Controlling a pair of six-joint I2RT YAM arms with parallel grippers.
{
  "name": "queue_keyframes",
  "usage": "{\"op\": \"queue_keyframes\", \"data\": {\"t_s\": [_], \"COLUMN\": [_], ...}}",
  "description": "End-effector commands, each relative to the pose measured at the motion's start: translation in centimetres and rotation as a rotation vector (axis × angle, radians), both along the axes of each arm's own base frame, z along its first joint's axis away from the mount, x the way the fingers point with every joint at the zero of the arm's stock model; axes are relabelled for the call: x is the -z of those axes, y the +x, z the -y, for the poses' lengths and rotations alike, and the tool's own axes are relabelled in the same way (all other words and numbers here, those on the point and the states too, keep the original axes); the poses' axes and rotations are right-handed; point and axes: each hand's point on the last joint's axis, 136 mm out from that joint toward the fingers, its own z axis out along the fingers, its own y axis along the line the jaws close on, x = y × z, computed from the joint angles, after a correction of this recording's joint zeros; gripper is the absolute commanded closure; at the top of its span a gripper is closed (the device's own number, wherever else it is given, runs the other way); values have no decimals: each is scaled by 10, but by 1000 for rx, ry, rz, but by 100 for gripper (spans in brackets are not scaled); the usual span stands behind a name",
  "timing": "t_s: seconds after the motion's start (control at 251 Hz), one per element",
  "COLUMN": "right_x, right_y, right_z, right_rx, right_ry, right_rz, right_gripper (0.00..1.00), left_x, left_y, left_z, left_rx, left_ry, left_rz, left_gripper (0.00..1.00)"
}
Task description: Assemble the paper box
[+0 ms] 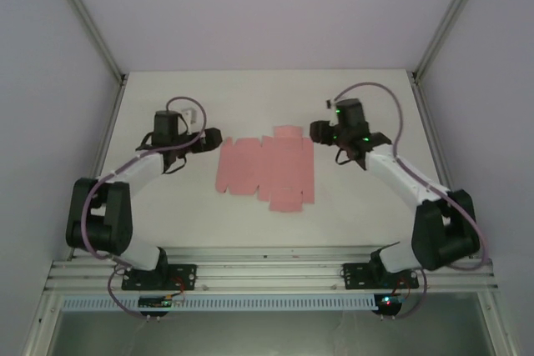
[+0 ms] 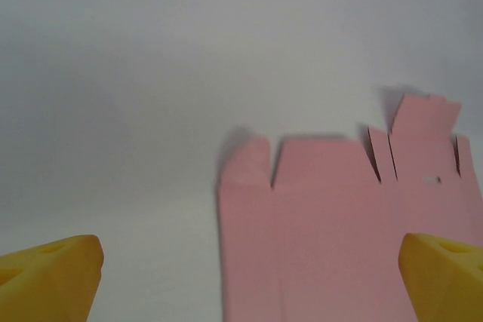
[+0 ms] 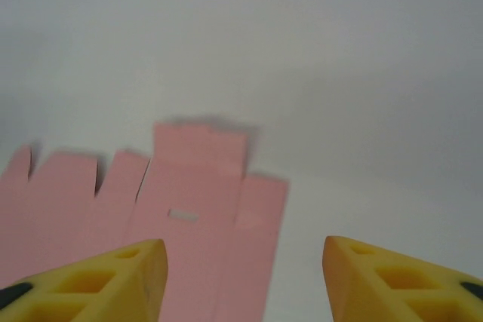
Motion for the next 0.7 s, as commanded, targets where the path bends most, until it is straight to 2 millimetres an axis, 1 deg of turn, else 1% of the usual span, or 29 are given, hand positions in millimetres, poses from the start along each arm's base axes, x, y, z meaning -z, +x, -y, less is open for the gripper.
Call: {"op": "queue_keyframes", "data": {"t_s": [0.0,0.064,0.084,0.104,0.128,0.156,0.168,0.204,0.267,0.347,0.371,0.419,0.431,0.499,0.631,0.698], "right_x": [49,65,70,77,86,98,93,102,119,135,138,142,150,159,171,174], "right_y": [-27,-23,-24,-27,-30,-31,-25,-22,-23,-26,-27,-25,-32,-38,-47,-50], "right_z": [-23,-32,-34,-37,-37,-34,-37,-38,-37,-35,-34,-32,-27,-18,-11,-11], "right_rx": [-26,-39,-47,-60,-63,-54,-49,-45,-36,-33,-30,-20,-13,10,14,9], "right_ry": [-40,-71,-77,-83,-92,-107,-100,-104,-117,-119,-117,-115,-127,-137,-133,-128], "right_rz": [-246,-297,-324,-358,-393,-423,-410,-425,-459,-501,-508,-509,-529,-551,-574,-577], "right_gripper": [48,51,53,56,59,60,60,60,61,64,67,67,67,68,68,69], "left_x": [17,26,28,30,33,35,35,37,40,44,46,48,49,51,57,61], "left_y": [-18,-22,-24,-25,-26,-28,-28,-29,-30,-31,-32,-33,-33,-34,-37,-38], "left_z": [14,17,20,21,22,23,24,27,33,38,40,42,42,47,52,55], "left_rx": [2,21,35,47,53,61,66,81,102,123,130,140,144,162,190,203], "left_ry": [-123,-127,-130,-132,-133,-135,-138,-150,-179,-193,-190,-176,-173,-175,-163,-161], "left_rz": [-193,-241,-255,-267,-281,-292,-296,-305,-325,-351,-359,-370,-373,-382,-407,-427], "left_gripper": [0,0,0,0,0,0,0,0,0,2,3,4,4,6,9,10]}}
